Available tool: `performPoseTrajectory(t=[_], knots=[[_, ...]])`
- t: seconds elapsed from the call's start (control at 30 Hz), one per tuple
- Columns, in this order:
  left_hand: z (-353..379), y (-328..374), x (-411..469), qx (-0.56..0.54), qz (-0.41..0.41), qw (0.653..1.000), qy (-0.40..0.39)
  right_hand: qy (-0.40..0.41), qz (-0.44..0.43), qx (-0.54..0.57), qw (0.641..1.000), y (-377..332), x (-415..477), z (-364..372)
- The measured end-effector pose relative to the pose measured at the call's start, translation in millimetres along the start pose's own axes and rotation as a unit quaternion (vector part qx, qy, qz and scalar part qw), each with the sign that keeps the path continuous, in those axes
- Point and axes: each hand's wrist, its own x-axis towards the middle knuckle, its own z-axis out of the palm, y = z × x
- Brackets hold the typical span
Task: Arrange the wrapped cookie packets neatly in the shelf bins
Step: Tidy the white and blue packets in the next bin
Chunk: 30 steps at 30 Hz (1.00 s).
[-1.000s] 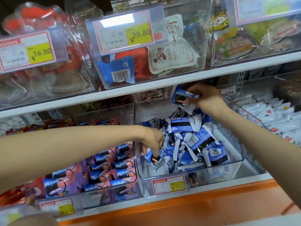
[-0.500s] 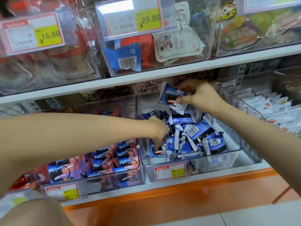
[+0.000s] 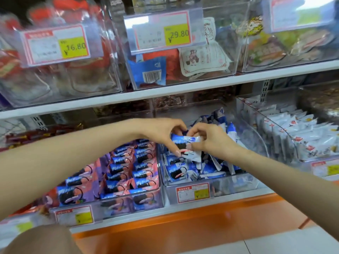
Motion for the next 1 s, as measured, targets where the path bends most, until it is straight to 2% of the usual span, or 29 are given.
performPoseTrajectory(t=[0.1,0.17,0.2,0.23,0.33,0.4,0.57,0.73,0.87,1.0], knots=[[25,3,11,0.095,0.036,0.994,0.03,0.022,0.011,0.03,0.999,5,-6,8],[22,-1,13,0.106,-0.001,0.994,0.033,0.037,-0.018,-0.023,0.999,10,-10,1],[19,-2,13,0.096,-0.018,0.994,0.038,0.004,-0.043,-0.06,0.997,13,-12,-4],[17,-3,14,0.086,-0.032,0.995,0.046,-0.062,-0.066,-0.093,0.992,15,-13,-5],[16,-3,20,0.081,-0.062,0.993,0.053,-0.276,-0.091,-0.191,0.938,17,-13,6],[15,-3,24,0.089,-0.067,0.993,0.027,-0.336,-0.074,-0.236,0.909,21,-9,14],[14,-1,27,0.112,-0.053,0.991,-0.042,-0.33,-0.065,-0.302,0.892,32,-3,7],[35,7,39,0.143,-0.04,0.985,-0.093,-0.278,-0.025,-0.269,0.922,33,-7,-12],[52,21,51,0.211,-0.066,0.97,-0.099,-0.256,0.022,-0.212,0.943,27,-15,-20],[59,26,61,0.138,-0.139,0.966,-0.168,-0.222,0.036,-0.189,0.956,20,-23,-22]])
